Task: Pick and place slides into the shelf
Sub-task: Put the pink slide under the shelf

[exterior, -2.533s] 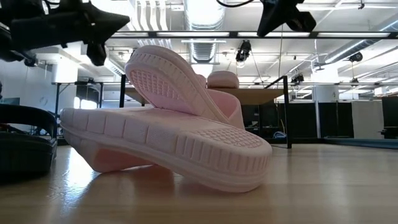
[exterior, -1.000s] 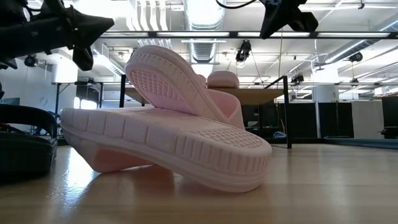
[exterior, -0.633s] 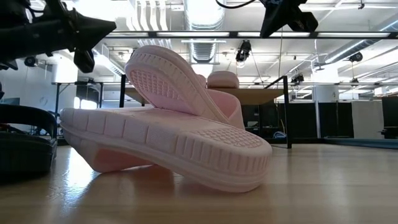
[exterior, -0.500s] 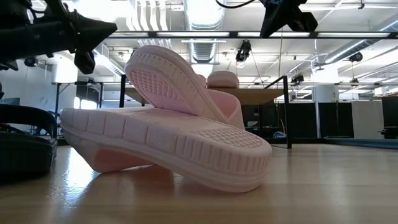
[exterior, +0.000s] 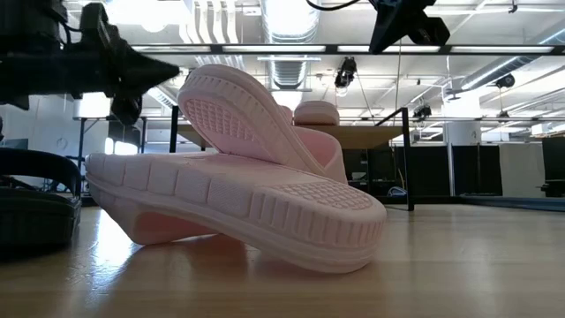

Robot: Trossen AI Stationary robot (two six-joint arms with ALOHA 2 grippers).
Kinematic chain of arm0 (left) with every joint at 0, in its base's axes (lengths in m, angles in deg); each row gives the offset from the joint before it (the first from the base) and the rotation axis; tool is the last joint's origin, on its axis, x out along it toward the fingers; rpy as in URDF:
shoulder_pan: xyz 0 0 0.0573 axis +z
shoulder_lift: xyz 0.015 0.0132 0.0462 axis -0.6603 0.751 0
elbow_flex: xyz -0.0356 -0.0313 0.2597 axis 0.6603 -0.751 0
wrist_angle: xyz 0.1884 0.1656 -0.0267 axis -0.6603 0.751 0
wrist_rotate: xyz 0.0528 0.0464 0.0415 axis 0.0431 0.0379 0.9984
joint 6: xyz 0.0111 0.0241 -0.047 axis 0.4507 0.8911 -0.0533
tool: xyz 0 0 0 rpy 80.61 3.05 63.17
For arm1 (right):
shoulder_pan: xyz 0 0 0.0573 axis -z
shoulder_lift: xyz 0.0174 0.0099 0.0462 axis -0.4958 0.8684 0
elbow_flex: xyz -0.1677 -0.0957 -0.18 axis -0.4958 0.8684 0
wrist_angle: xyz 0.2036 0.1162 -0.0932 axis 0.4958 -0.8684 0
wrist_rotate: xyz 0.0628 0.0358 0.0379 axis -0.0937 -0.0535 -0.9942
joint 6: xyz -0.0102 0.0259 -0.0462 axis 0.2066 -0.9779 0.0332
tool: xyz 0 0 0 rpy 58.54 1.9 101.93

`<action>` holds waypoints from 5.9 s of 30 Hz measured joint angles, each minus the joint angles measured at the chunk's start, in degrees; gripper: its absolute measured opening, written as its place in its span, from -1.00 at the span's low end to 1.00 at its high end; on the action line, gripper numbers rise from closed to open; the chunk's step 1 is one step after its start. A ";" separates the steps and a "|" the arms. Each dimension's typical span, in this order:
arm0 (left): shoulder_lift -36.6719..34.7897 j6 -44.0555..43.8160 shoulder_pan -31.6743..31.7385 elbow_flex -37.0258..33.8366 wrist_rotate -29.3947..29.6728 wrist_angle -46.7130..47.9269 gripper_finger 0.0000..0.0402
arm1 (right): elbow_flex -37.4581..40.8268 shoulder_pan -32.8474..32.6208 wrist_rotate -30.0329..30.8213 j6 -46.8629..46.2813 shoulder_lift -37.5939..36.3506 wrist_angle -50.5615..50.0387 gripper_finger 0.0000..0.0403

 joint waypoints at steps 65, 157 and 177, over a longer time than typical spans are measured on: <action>-35.67 0.01 -0.04 0.03 0.06 17.48 -1.00 | 0.04 0.00 -1.20 -1.81 -0.13 -2.57 -0.94; 21.54 -12.53 -43.10 79.64 26.65 125.49 -1.00 | -0.11 -21.04 1.13 -1.50 11.29 15.80 -0.94; 21.03 -12.47 -50.49 80.04 31.40 126.12 -1.00 | -18.34 -33.57 15.58 -14.93 34.72 -11.34 -0.92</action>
